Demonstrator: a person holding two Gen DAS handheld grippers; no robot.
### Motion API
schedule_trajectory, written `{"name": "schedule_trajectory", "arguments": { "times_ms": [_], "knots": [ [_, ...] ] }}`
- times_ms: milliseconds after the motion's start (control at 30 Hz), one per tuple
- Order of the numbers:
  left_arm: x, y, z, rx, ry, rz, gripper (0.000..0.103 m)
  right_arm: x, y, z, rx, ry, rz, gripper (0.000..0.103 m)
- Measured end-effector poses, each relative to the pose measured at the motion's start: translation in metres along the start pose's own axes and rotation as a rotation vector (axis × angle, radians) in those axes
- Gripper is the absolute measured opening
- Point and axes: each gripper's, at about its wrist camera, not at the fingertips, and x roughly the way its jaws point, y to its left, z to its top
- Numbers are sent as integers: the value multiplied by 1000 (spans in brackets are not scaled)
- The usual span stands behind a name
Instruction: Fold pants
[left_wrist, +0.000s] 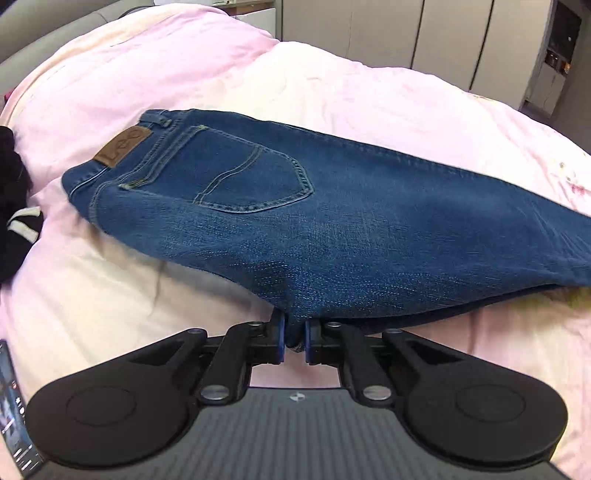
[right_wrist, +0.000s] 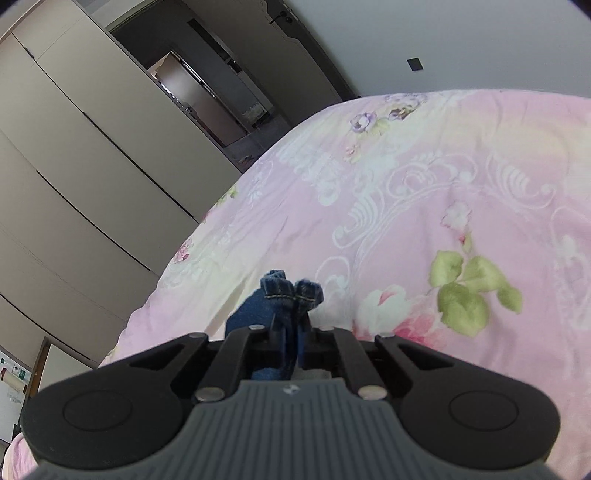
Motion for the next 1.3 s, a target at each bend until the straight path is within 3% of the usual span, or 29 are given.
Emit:
{"name": "schedule_trajectory", "arguments": {
  "times_ms": [167,400,633,733,900,1100,1300],
  "knots": [
    [-26,15,-29,38,27,-77,10,-80,-37,5,8,-2,-34,0],
    [-42,20,-82,99,98,-176,10,-196,-125,-11,87,-34,-130,0],
    [-9,41,-89,61,201,-241,11,-240,-148,-30,86,-38,-200,0],
    [-13,41,-91,93,220,-237,18,-251,-122,-28,45,-55,-175,0],
    [-36,42,-99,211,251,-251,34,-286,-47,-24,-82,-66,-61,0],
    [-73,62,-83,242,136,-321,35,-311,62,-59,-240,-37,97,0],
    [-89,91,-48,188,21,-335,36,-308,175,-128,-379,56,229,0]
  ]
}}
